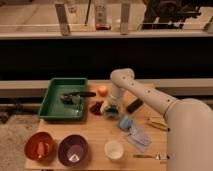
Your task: Place sponge in red bowl
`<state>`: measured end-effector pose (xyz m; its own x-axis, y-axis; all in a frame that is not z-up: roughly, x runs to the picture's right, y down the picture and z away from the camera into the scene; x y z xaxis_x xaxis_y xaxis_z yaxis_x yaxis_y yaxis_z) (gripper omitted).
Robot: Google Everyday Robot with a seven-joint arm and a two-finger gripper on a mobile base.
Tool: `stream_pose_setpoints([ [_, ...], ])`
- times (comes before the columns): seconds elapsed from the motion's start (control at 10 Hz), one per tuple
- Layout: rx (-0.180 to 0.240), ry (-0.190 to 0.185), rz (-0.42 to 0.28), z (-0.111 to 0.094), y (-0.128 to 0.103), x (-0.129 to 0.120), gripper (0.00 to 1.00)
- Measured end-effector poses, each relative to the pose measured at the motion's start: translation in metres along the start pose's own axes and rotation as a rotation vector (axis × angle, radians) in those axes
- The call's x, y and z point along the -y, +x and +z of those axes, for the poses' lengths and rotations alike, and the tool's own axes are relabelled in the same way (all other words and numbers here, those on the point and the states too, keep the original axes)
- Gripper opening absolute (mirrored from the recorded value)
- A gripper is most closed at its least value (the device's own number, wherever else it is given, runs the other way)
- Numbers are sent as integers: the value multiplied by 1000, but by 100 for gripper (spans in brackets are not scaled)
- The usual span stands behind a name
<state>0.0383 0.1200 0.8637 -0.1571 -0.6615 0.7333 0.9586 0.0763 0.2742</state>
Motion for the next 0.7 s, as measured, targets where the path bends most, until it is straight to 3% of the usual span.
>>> stream_pose_setpoints([
  [0.2,-33,-34,-40,-26,-3,16,0],
  [0.4,-58,-59,-94,-37,-2,38,0],
  [0.7,-86,-59,-192,-53,-1,68,0],
])
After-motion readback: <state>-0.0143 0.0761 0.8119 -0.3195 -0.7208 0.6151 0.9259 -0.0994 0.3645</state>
